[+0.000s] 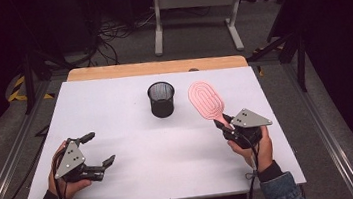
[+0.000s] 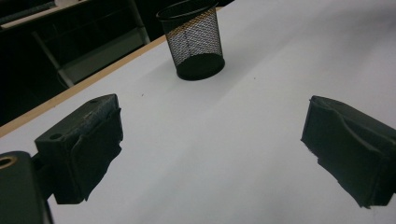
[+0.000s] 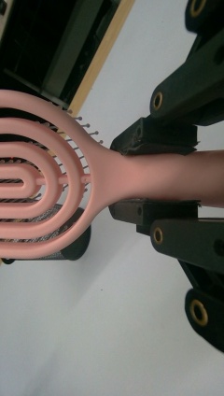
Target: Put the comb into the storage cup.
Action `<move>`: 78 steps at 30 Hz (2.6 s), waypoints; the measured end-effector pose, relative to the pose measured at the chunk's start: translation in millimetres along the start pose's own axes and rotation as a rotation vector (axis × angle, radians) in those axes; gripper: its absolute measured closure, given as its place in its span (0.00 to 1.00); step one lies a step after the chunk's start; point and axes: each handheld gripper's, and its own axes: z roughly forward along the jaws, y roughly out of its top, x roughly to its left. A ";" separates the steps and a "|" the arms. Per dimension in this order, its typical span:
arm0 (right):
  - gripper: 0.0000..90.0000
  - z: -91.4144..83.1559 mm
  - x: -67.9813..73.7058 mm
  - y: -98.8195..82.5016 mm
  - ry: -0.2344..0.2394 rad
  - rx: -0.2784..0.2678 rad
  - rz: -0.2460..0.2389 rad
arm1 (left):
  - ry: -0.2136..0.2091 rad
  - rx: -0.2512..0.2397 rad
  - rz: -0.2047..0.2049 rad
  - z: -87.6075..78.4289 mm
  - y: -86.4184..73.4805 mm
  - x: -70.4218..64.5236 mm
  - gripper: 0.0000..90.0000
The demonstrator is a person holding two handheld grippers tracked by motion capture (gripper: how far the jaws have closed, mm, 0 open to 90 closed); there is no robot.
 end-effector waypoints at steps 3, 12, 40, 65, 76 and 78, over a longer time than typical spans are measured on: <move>0.79 0.4 2.8 1.0 0.000 -0.019 -0.012 | -0.013 0.011 -0.006 3.0 0.1 -1.0 0.07; 0.79 4.1 15.6 3.5 -0.001 -0.072 -0.018 | -0.054 0.034 -0.035 15.6 5.2 -0.4 0.05; 0.79 43.4 72.5 19.9 0.049 -0.147 -0.085 | -0.266 -0.102 -0.140 89.6 75.2 -29.0 0.13; 0.79 55.6 100.0 20.2 0.081 -0.182 -0.136 | -0.369 -0.169 -0.319 117.9 89.1 -41.0 0.25; 0.79 61.8 102.2 17.2 0.084 -0.156 -0.140 | -0.354 -0.244 -0.327 111.2 86.2 -38.2 0.65; 0.79 62.4 103.7 17.0 0.082 -0.152 -0.150 | -0.370 -0.262 -0.322 110.1 85.9 -39.5 0.68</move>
